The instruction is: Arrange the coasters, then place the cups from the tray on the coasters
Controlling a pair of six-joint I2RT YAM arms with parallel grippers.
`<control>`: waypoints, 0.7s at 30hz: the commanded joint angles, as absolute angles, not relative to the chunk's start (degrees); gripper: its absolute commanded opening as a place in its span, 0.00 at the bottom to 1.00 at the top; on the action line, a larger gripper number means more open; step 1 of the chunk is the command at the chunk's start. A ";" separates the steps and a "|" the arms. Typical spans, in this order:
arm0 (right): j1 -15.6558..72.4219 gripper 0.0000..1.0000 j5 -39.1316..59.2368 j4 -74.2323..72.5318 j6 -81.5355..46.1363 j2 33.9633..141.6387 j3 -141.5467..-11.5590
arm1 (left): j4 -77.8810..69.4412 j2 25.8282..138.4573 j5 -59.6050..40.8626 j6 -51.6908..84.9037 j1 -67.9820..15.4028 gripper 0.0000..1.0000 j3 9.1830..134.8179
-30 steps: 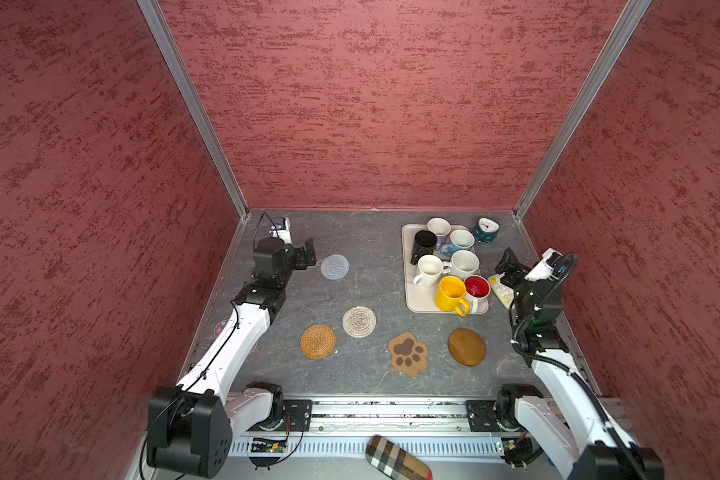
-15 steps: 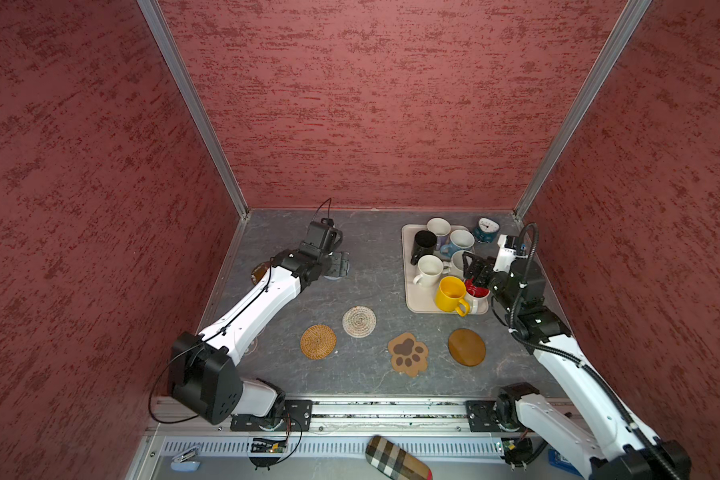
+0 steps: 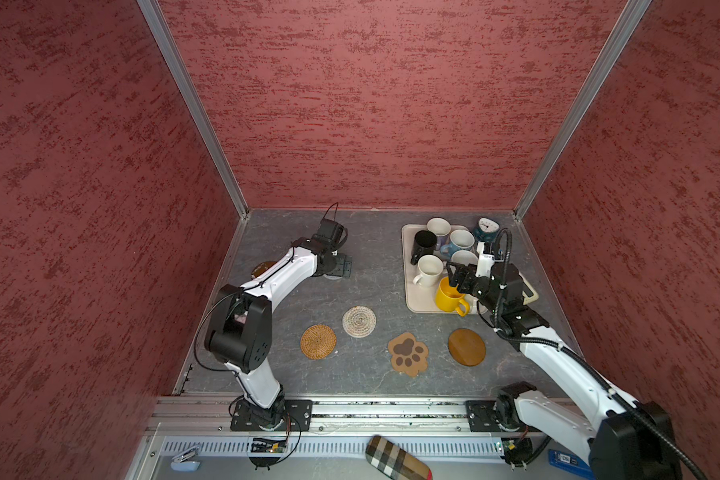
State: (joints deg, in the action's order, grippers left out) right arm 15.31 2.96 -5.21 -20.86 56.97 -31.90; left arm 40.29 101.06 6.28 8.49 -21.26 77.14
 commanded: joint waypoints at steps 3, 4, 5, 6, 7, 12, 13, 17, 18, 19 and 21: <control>15.91 0.78 1.93 -11.59 -22.39 54.38 -30.16 | 41.84 108.61 3.62 8.35 -20.70 0.82 83.56; 15.90 0.78 1.85 -10.86 -22.28 54.32 -30.34 | 42.37 110.11 3.72 8.35 -20.51 0.80 84.76; 15.99 0.78 1.87 -10.32 -22.32 54.19 -30.39 | 42.74 111.04 3.65 8.34 -20.41 0.78 85.77; 15.95 0.78 1.89 -10.28 -22.48 53.99 -30.12 | 42.87 111.70 3.68 8.28 -20.33 0.76 86.35; 16.07 0.78 2.02 -10.66 -22.56 53.80 -29.70 | 43.12 112.44 3.85 8.20 -20.30 0.74 87.09; 16.08 0.79 1.76 -11.56 -23.41 53.71 -28.99 | 45.64 116.27 5.32 7.61 -19.72 0.60 91.11; 16.08 0.79 1.82 -11.80 -23.69 53.55 -29.00 | 45.96 116.88 5.81 7.63 -19.58 0.58 91.67; 16.06 0.80 2.54 -13.63 -24.67 52.48 -27.82 | 45.46 118.10 5.47 8.09 -18.72 0.52 92.42; 16.06 0.80 2.84 -13.86 -24.85 52.45 -27.71 | 45.56 118.57 5.45 8.09 -18.59 0.50 92.73; 16.08 0.81 3.13 -13.88 -25.03 52.47 -27.69 | 45.77 119.26 5.55 8.00 -18.33 0.49 93.20; 16.08 0.81 3.70 -14.28 -25.55 52.73 -27.53 | 46.70 120.58 6.04 7.85 -18.15 0.48 94.14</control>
